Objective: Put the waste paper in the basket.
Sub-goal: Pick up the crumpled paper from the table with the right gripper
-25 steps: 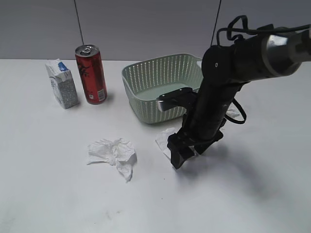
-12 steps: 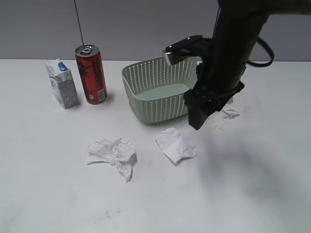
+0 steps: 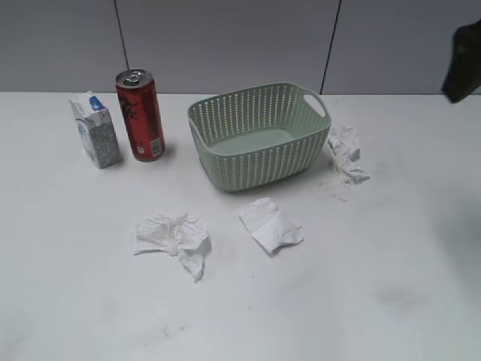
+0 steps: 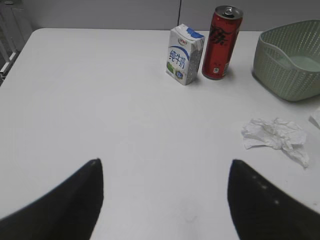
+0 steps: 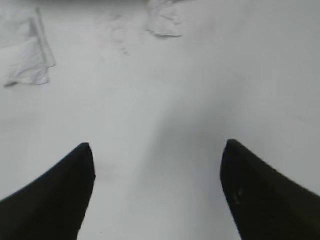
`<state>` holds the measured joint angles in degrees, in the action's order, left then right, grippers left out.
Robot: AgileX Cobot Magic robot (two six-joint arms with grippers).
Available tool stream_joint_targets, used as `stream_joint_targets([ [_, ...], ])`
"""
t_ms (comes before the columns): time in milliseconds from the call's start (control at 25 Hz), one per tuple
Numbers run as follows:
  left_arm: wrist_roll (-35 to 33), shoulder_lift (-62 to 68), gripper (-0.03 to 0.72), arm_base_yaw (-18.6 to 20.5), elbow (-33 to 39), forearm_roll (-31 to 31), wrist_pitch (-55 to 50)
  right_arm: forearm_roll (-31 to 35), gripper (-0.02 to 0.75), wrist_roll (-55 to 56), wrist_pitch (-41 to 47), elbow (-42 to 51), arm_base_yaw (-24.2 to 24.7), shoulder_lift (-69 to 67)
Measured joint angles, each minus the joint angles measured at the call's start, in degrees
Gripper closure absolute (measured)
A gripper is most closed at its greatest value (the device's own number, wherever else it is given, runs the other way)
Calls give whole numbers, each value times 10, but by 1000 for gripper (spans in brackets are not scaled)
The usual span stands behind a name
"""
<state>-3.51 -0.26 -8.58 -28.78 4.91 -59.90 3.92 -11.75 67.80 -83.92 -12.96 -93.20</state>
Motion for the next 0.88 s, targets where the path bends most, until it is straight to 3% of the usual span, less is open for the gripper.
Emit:
stream_joint_targets([
  [120,0,0,97,0,0,0,0,-2,146,21,1,0,59,51],
  [240,0,0,97,0,0,0,0,-4,146,35,2,18,85,111],
  [480,0,0,97,0,0,0,0,27,146,40,-6,122,88,260],
  [880,0,0,97,0,0,-1,0,40,147,43,-117,374,88,533],
])
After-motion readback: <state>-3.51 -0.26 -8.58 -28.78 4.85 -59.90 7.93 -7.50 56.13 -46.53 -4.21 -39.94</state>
